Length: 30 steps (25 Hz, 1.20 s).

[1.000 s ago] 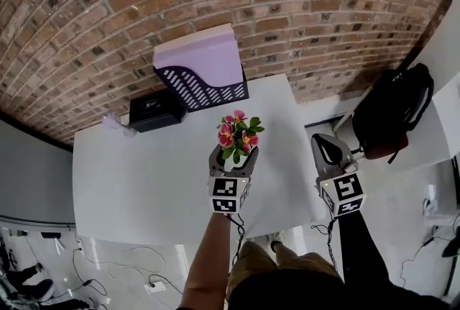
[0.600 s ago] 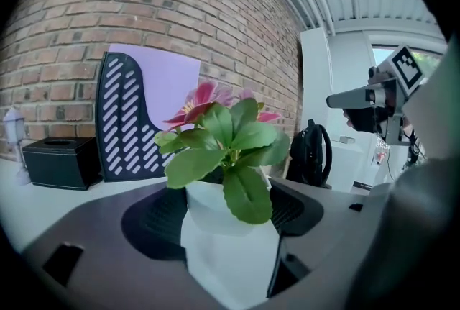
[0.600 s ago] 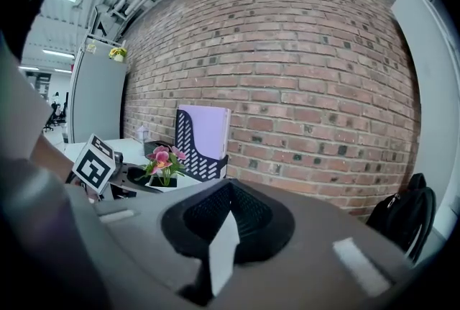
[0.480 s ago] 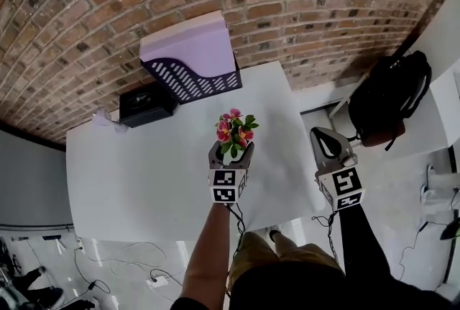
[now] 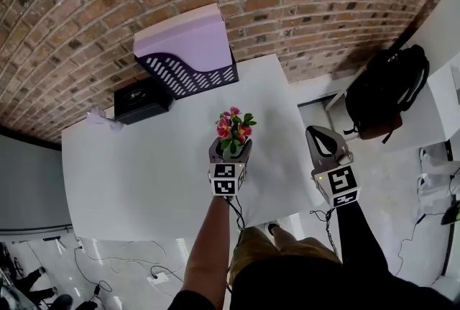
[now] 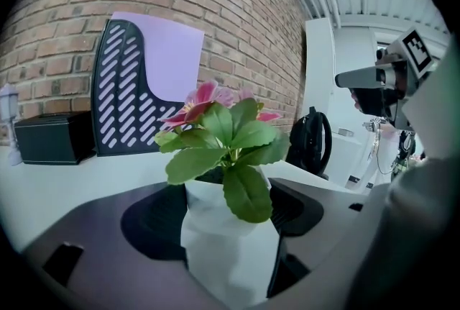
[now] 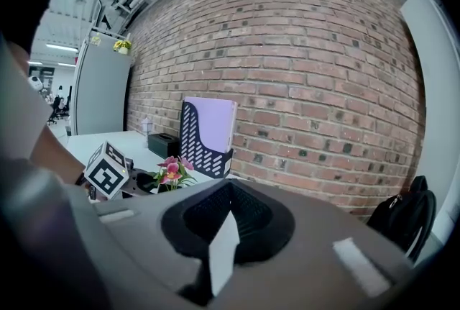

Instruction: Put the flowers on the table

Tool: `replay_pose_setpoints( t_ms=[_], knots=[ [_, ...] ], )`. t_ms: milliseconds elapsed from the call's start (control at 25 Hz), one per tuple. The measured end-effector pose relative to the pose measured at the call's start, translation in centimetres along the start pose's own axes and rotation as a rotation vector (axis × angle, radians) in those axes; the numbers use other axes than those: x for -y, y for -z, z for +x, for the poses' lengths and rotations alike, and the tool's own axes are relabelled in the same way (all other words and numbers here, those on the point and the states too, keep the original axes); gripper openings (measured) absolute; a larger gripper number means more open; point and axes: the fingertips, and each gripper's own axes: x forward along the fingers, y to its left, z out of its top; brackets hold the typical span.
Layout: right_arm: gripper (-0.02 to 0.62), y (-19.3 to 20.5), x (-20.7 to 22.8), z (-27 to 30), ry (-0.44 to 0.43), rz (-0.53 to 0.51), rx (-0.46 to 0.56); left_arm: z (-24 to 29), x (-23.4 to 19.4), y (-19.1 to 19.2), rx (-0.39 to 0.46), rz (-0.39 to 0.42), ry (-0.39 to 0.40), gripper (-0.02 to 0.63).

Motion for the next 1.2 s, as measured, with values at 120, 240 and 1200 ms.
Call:
replay_pose_setpoints(
  t_ms=[120, 240, 1200],
  knots=[
    [0.000, 0.0, 0.1, 0.2, 0.003, -0.001, -0.001, 0.5, 0.0, 0.3, -0.006, -0.003, 0.006, 0.342],
    [0.000, 0.0, 0.1, 0.4, 0.007, 0.001, -0.003, 0.7, 0.2, 0.7, -0.009, 0.019, 0.010, 0.342],
    [0.000, -3.4, -1.7, -1.5, -0.049, 0.002, 0.112, -7.7, 1.1, -1.0, 0.021, 0.058, -0.079, 0.390]
  ],
)
